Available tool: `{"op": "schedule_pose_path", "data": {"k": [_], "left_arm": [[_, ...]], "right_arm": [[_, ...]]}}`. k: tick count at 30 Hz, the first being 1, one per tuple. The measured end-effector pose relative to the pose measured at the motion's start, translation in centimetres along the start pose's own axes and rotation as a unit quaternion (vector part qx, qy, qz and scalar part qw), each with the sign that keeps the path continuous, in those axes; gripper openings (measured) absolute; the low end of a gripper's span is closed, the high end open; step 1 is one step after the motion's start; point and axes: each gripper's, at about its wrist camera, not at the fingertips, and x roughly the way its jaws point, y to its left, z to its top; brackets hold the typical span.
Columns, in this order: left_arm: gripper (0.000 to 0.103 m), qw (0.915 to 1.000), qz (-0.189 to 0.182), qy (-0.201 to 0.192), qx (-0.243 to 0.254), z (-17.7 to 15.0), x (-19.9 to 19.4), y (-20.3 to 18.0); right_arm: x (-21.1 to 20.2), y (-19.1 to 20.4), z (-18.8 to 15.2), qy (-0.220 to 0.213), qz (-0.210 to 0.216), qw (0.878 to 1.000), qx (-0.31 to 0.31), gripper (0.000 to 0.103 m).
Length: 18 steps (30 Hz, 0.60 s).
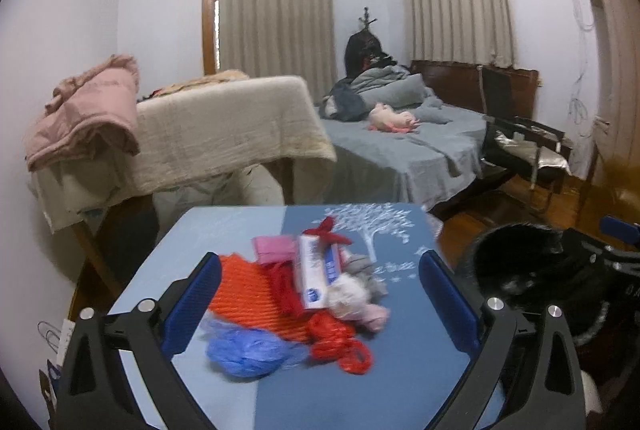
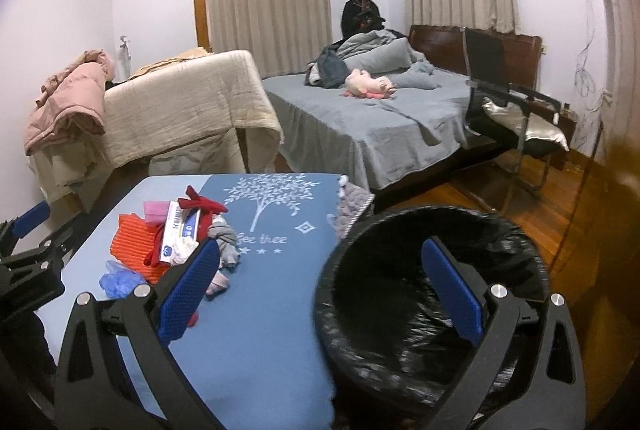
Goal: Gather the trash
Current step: 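Grasp the white tissue with the right tool while the left tool grasps the red plastic bag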
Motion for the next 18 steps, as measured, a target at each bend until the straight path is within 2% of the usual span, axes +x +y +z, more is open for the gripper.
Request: {"op": "schedule_pose_path", "data": {"k": [6,9,12,18], "left_arm": [[0.097,0.9993,0.014,0.016,-0.032,-1.7,2.7,3.5],[0.097,0.9986,0.024,0.022,-0.042,-2.3,3.9,5.0],[0.097,0.9982,0.043,0.023,-0.035,-3.0,5.0,5.8],[0.094,0.9965,0.065,0.041,-0.032,-4.5,7.4,7.5]], "right_arm": [[4.8,3.3,-0.5,0.013,0.024,0.999,-0.019,0.097],[7.3,5.2,-1.1,0.02,0.04,0.999,-0.03,0.092],[9.8,7.3,-1.9,0.037,0.062,0.996,-0.047,0.084],[14.1,10.8,-3.6,0.068,0.086,0.991,-0.073,0.082]]}}
